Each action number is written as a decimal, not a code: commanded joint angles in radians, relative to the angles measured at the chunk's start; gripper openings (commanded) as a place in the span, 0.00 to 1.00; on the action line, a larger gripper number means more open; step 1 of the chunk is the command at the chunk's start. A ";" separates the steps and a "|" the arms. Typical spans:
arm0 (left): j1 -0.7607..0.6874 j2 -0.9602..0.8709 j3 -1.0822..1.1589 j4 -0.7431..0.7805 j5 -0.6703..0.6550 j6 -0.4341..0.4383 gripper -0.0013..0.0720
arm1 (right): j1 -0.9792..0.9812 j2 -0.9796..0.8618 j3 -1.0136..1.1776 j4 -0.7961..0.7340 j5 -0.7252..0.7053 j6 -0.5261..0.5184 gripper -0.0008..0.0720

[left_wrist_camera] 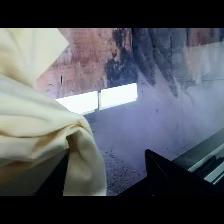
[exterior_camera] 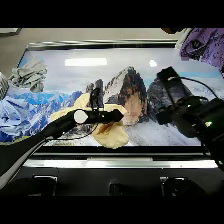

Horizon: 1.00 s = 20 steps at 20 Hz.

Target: Fold the clothes and pants, and hang the long-sleeved shirts on hangers.

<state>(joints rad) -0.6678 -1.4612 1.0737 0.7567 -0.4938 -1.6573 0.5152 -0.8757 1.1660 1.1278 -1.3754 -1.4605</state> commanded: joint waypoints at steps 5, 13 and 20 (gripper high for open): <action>0.435 0.168 0.005 0.179 -0.393 0.087 0.84 | -0.822 -0.070 -0.108 0.968 0.231 -0.014 0.67; 0.863 0.207 0.005 0.217 -0.610 0.087 0.84 | -0.528 -0.567 -0.161 1.332 0.437 -0.283 0.83; 0.948 0.207 0.005 0.228 -0.661 0.087 0.84 | -0.293 -0.745 -0.138 1.428 0.702 -0.286 0.81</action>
<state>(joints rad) 0.2455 -1.2552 1.0782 0.9760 -1.1294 -1.5711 0.1459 -1.5642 1.0225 2.5038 -0.7910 -1.7355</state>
